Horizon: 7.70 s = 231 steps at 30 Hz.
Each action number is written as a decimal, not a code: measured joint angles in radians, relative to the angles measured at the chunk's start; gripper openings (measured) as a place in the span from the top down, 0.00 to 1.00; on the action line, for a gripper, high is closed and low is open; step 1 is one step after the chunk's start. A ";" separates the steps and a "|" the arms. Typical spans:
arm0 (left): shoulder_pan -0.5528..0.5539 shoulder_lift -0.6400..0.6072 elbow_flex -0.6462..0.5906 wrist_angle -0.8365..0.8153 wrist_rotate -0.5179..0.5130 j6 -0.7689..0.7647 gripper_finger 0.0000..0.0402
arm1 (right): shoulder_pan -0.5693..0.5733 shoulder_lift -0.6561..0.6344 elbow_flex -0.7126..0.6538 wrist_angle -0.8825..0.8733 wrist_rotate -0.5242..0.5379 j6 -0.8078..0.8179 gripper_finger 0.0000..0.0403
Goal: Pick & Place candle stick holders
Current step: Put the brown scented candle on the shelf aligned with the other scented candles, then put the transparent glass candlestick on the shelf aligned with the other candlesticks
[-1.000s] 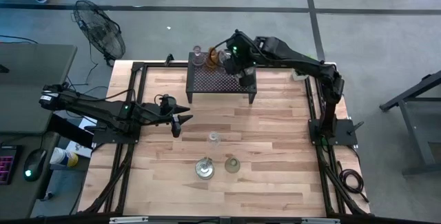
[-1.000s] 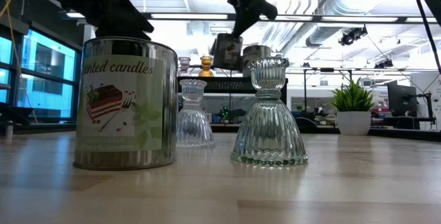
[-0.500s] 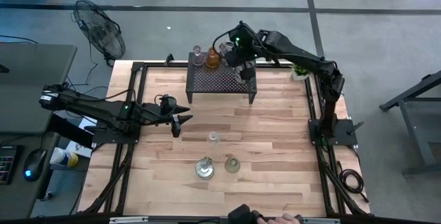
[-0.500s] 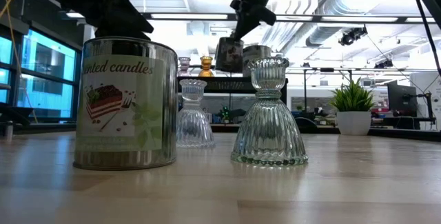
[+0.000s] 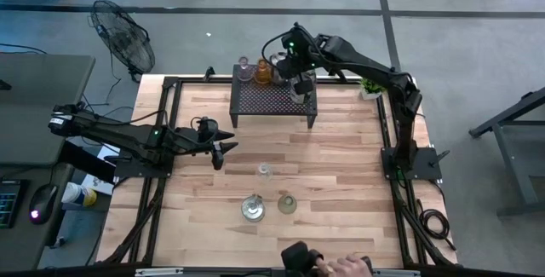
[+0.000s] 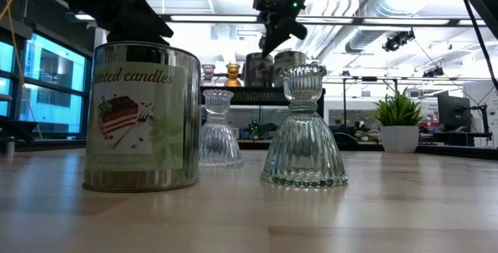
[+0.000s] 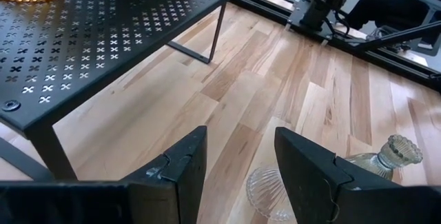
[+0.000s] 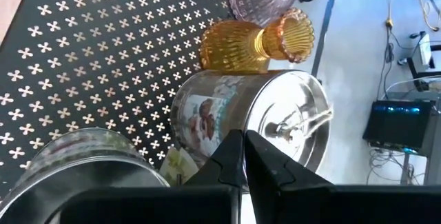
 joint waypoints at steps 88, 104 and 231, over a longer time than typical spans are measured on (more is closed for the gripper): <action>0.069 0.141 0.080 -0.044 0.017 -0.075 0.59 | 0.241 -0.901 -1.353 0.634 0.011 0.791 0.51; 0.210 0.484 0.514 -0.485 0.357 -0.164 0.59 | 0.300 -0.915 -1.619 0.946 0.025 0.816 0.51; 0.111 0.949 0.832 -0.736 0.553 -0.530 0.94 | 0.405 -0.918 -1.620 0.968 0.083 0.814 0.51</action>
